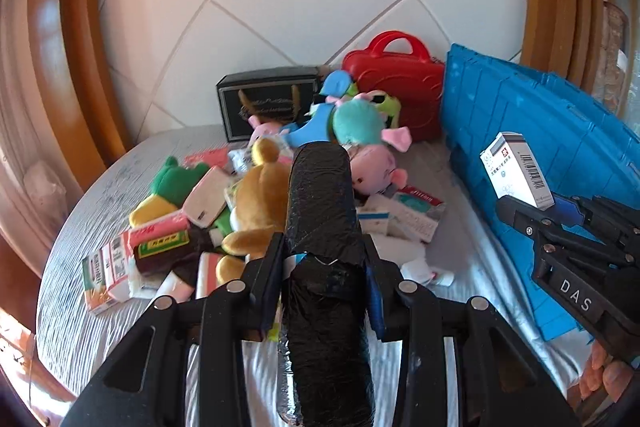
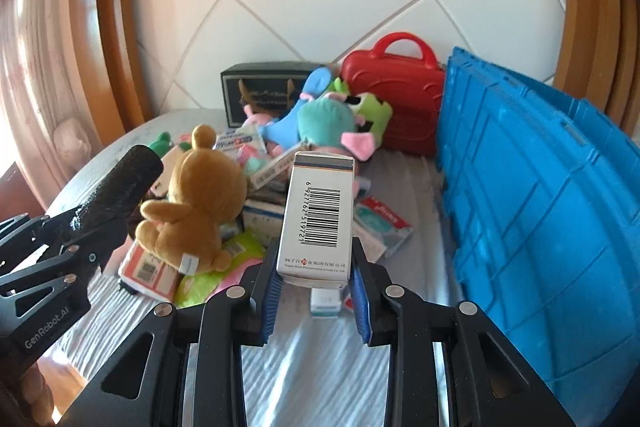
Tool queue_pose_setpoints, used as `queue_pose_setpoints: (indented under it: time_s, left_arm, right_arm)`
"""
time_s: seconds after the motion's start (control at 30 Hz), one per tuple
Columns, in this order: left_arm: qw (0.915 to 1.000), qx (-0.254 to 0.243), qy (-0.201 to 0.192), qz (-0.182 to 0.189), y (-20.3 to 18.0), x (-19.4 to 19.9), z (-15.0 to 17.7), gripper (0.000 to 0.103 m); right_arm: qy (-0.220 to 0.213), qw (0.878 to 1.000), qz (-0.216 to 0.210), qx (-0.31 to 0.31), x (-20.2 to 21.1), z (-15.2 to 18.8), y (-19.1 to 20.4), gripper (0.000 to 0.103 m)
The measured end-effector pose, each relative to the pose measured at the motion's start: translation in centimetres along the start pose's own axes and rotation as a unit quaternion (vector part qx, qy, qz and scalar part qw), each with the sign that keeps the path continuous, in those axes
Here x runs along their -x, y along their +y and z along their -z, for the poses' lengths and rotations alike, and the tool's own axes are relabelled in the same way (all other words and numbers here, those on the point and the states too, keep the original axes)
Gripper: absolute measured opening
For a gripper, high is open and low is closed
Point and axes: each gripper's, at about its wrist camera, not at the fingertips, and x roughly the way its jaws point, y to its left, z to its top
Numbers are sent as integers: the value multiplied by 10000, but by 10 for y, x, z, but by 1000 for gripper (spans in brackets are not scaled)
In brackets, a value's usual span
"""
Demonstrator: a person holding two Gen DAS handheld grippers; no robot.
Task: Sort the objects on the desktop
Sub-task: 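Carry the black bag and white box over the blue crate with both tools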
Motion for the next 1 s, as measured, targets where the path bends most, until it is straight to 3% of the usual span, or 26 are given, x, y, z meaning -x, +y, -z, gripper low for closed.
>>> queue_pose_setpoints:
  time_s: [0.3, 0.6, 0.73, 0.9, 1.0]
  left_arm:
    - [9961, -325, -619, 539, -104, 25, -66, 35]
    - [9857, -694, -1008, 1162, -233, 54, -106, 35]
    - [9818, -950, -840, 1414, -290, 58, -107, 35]
    - [9813, -1163, -169, 1526, -349, 45, -96, 35]
    - [9820, -1380, 16, 1287, -366, 44, -93, 35]
  right_arm:
    - [-736, 9950, 669, -39, 75, -41, -76, 30]
    - [-1065, 9849, 1322, -345, 141, -42, -185, 30]
    - [-918, 9801, 1658, -584, 151, -32, -235, 30]
    - [-592, 9766, 1879, -869, 146, -7, -282, 30]
    - [-385, 9754, 1934, -989, 134, 8, -302, 30]
